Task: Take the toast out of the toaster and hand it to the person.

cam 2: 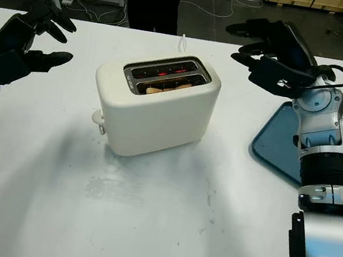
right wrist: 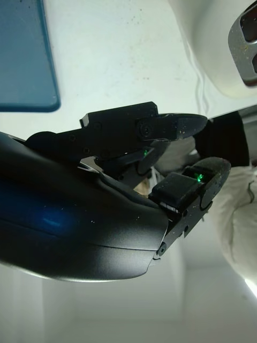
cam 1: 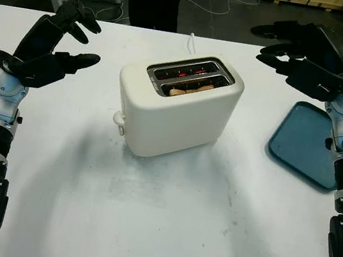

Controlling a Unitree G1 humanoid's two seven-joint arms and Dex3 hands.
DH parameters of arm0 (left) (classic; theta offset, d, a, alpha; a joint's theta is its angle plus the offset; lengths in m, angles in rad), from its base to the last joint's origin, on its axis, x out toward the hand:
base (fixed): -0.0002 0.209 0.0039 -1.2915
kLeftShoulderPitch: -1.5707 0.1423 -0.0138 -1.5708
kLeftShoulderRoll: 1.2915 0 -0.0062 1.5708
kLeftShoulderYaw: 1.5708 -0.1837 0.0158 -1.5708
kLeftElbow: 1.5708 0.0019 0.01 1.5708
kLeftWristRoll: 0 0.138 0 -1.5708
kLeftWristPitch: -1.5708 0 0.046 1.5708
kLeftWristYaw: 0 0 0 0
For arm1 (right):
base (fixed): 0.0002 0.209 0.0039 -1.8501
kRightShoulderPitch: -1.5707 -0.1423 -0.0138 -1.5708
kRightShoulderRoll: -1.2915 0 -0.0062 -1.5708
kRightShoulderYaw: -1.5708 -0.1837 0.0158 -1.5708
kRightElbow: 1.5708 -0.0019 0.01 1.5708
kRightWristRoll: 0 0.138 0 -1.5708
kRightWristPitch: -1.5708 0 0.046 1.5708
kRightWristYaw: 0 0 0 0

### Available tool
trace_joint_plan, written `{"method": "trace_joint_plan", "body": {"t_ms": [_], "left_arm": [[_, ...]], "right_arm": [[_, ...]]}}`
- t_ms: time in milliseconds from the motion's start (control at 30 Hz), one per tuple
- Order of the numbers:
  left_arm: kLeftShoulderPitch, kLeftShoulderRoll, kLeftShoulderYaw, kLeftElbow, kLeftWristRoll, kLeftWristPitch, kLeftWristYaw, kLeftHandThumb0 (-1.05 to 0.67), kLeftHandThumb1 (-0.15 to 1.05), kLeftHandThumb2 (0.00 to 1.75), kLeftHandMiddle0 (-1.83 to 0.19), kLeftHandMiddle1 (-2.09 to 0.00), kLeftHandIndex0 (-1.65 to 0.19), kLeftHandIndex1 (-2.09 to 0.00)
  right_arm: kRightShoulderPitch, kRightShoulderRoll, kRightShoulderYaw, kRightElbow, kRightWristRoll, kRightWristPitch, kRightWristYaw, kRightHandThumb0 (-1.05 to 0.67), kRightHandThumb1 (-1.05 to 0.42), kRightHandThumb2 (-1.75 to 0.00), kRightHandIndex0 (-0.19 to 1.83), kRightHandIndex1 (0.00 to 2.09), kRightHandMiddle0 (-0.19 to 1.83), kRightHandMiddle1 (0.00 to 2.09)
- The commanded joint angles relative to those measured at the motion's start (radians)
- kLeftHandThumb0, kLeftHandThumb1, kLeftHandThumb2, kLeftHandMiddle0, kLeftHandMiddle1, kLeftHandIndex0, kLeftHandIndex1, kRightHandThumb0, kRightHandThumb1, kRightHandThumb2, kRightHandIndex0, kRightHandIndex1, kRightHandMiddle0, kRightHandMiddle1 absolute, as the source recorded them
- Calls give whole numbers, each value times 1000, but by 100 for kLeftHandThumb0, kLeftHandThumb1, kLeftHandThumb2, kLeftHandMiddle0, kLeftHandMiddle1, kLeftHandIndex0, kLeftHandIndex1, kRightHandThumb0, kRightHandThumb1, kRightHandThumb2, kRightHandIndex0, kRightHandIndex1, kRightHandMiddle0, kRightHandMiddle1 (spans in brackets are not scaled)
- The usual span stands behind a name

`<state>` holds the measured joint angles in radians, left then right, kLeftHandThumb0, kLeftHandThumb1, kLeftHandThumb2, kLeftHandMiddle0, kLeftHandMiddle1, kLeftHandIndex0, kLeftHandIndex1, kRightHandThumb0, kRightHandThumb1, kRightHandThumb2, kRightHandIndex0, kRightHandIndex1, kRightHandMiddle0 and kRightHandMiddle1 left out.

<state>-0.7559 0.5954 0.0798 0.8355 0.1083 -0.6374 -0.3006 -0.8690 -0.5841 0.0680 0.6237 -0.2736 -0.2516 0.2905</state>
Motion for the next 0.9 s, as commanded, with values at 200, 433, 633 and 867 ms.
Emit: {"method": "trace_joint_plan", "body": {"t_ms": [200, 433, 633, 867], "left_arm": [[-17, -5, 5, 8, -36, -1, -29, -105, 92, 31, 0, -165, -1, -154], [-13, 0, 1, 0, -25, 9, -17, -105, 92, 31, -2, -167, -5, -154], [-22, -2, -6, 8, -15, -9, -12, -105, 92, 33, 0, -166, -1, -154], [-23, -15, -5, 2, -26, 11, -18, -105, 92, 31, -2, -165, -3, -154]], "right_arm": [[8, -5, 3, 17, 2, -41, 0, -34, -92, -24, 96, 5, 73, 0], [10, -4, -1, 14, 8, -34, 4, -34, -92, -24, 93, 3, 73, 0], [15, -4, -8, 20, 16, -52, 0, -36, -92, -23, 95, 3, 74, 0], [22, -8, -8, 10, 19, -56, 6, -36, -92, -24, 94, 2, 73, 0]]}}
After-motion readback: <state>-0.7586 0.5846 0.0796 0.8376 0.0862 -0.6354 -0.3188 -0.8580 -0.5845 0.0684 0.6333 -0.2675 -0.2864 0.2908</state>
